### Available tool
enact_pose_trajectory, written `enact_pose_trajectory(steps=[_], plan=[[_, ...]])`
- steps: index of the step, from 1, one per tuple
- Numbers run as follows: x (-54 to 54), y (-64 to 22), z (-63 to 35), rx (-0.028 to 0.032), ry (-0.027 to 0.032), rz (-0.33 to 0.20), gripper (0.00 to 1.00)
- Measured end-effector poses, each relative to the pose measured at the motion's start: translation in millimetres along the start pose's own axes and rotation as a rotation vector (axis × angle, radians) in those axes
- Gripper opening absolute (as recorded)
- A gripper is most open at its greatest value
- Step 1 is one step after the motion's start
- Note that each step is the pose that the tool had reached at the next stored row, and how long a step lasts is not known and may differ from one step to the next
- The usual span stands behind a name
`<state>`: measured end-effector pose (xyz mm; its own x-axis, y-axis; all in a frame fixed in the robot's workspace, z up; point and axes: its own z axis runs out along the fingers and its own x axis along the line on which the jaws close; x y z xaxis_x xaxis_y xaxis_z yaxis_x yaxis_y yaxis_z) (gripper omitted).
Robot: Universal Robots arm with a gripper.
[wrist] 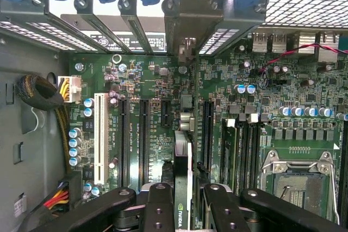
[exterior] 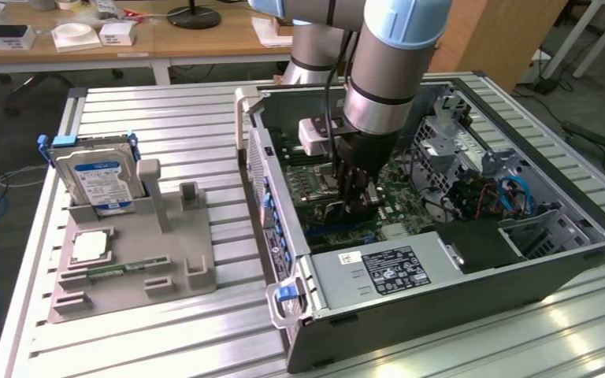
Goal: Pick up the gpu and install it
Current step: 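Insert the gpu into the slot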
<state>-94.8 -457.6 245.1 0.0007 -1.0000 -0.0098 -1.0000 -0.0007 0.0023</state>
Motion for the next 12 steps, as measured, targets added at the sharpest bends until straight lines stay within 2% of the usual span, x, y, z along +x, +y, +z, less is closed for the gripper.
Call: enact_pose_trajectory(steps=[4, 12], plan=[[0.0, -0.2, -1.5, -0.0021, -0.0011, 0.000, 0.26], [0.0, -0.2, -1.3, -0.0022, -0.0010, 0.003, 0.26]])
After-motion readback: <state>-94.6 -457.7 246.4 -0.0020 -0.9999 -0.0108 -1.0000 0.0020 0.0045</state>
